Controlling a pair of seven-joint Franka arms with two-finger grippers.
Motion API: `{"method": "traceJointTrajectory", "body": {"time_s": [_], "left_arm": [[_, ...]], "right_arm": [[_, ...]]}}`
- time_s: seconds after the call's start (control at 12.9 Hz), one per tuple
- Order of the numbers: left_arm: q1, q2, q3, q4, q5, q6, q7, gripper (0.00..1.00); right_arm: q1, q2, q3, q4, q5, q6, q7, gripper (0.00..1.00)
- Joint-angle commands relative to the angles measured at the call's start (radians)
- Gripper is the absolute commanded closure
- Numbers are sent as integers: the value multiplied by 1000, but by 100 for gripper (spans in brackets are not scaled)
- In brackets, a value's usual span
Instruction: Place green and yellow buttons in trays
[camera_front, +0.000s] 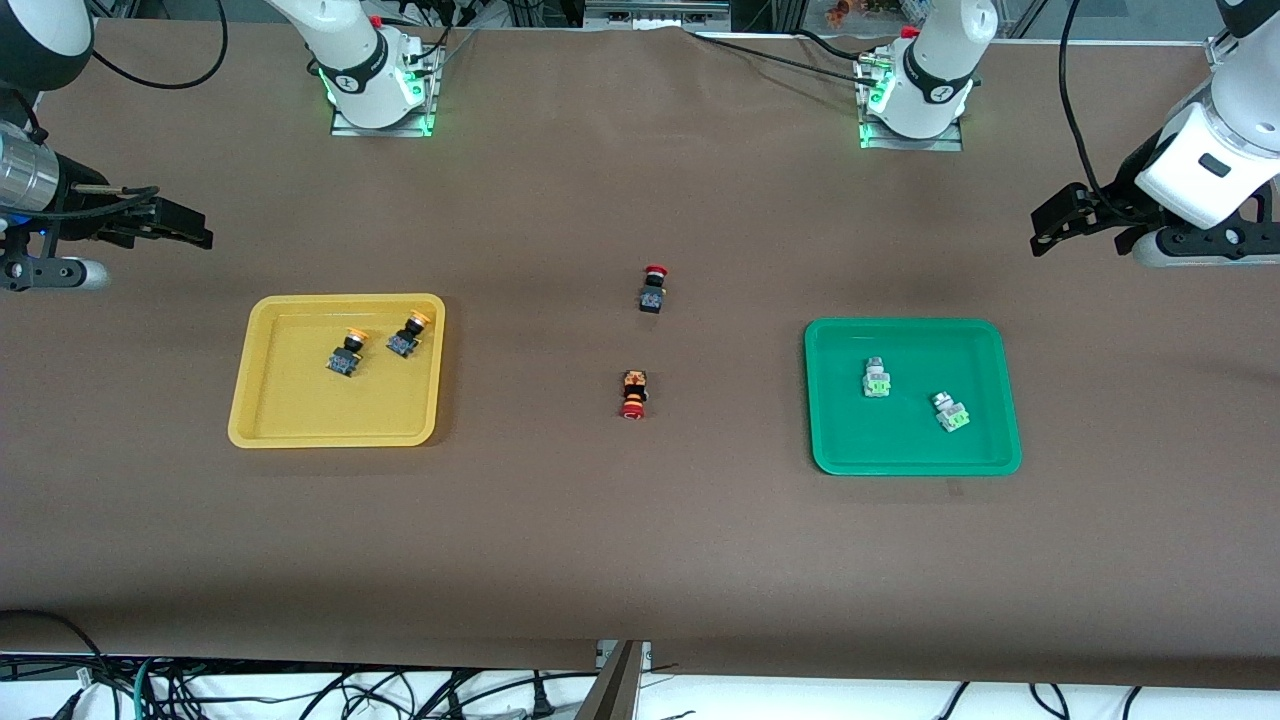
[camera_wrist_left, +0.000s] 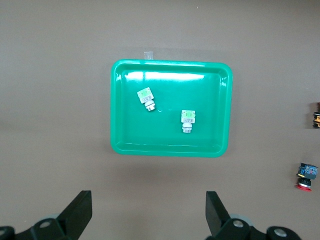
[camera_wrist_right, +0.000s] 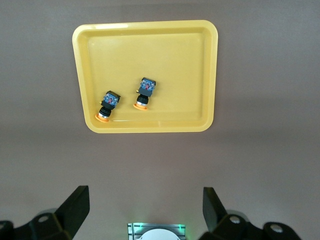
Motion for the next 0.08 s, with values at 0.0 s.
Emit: {"method": "traceJointTrajectory", "body": {"time_s": [0.0], "left_arm": [[-8,34,7,42,-6,-1,-5,0]], "right_arm": [[-14,-23,17,-11,-14,-2,-18,0]]}}
